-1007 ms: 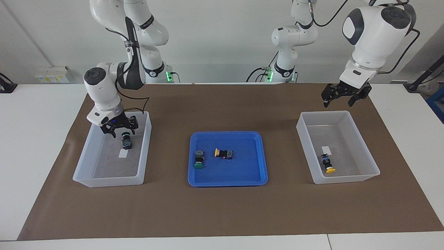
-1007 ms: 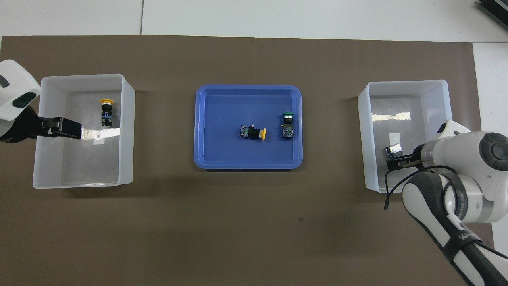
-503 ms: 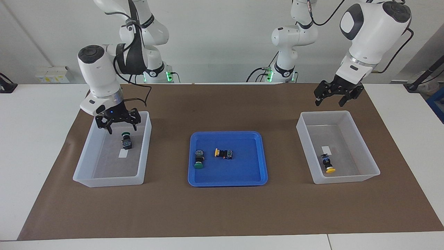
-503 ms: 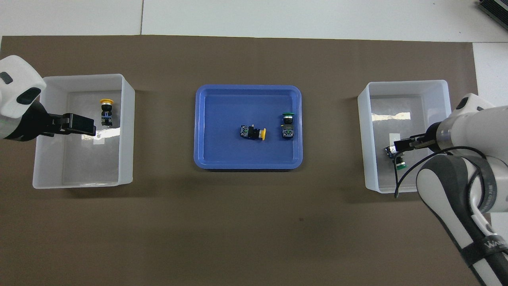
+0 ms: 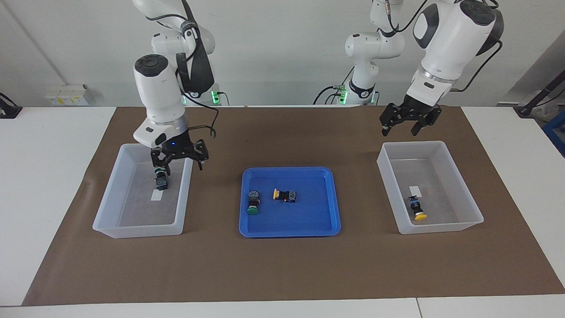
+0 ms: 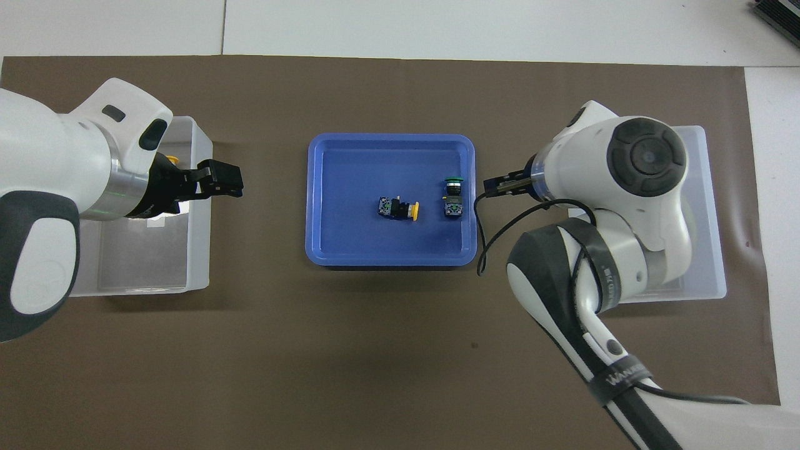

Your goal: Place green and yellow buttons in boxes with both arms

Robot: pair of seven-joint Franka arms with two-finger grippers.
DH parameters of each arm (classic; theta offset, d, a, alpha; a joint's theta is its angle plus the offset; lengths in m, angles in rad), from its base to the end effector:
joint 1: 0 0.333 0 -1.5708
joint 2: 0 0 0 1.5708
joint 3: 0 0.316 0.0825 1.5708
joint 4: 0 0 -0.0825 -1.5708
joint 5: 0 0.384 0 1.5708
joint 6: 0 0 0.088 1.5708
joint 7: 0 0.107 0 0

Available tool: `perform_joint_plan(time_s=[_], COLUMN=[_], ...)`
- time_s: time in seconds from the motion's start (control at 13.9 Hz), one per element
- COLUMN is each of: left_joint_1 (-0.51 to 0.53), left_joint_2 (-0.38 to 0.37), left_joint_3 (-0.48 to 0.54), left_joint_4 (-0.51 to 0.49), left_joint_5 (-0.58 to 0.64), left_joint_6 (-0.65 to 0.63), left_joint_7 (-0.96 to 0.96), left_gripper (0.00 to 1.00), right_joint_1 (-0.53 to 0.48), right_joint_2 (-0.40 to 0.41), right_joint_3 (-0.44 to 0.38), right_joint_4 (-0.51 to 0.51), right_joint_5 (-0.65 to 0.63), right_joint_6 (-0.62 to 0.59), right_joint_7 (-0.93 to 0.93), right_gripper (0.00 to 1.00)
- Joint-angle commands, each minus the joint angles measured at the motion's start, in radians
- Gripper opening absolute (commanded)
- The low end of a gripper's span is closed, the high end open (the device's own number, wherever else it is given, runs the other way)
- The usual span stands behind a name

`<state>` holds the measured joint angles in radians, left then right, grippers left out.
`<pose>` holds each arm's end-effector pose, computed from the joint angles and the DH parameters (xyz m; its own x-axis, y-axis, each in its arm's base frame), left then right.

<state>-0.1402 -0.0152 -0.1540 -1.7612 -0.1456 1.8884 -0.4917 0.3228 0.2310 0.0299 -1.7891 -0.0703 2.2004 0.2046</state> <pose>0.5448 -0.1769 0.5717 0.9702 0.2358 0.0558 0.2215 -0.9566 0.1893 0.6020 0.2177 0.4399 0.9658 0.1805 0.1861 0.1801 -0.9835 0.0190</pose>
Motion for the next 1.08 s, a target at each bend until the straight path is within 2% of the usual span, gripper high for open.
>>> perform_joint_plan(time_s=[0.0, 0.29, 0.58, 0.72, 1.01], left_joint_1=[-0.045, -0.065, -0.065, -0.065, -0.065], left_joint_2=[0.047, 0.086, 0.086, 0.086, 0.083], left_joint_3=[0.016, 0.016, 0.016, 0.016, 0.016], left_joint_4=[-0.003, -0.009, -0.015, -0.017, -0.049], left_joint_5=[-0.019, -0.019, -0.019, -0.019, -0.019], left_joint_6=[0.073, 0.143, 0.155, 0.159, 0.201], left_joint_7=[-0.137, -0.219, -0.220, -0.220, -0.217], left_gripper=[0.98, 0.98, 0.98, 0.97, 0.98], right_joint_1=[0.041, 0.087, 0.122, 0.122, 0.124], right_joint_2=[0.106, 0.184, 0.244, 0.255, 0.249], right_joint_3=[-0.004, -0.002, -0.002, -0.002, -0.004], right_joint_4=[0.108, 0.129, 0.119, 0.100, 0.033], right_joint_5=[-0.019, -0.063, -0.146, -0.149, -0.154], right_joint_6=[-0.004, 0.048, 0.106, 0.134, 0.182], right_joint_7=[0.058, 0.117, 0.239, 0.248, 0.262], right_gripper=[1.00, 1.00, 0.88, 0.80, 0.79])
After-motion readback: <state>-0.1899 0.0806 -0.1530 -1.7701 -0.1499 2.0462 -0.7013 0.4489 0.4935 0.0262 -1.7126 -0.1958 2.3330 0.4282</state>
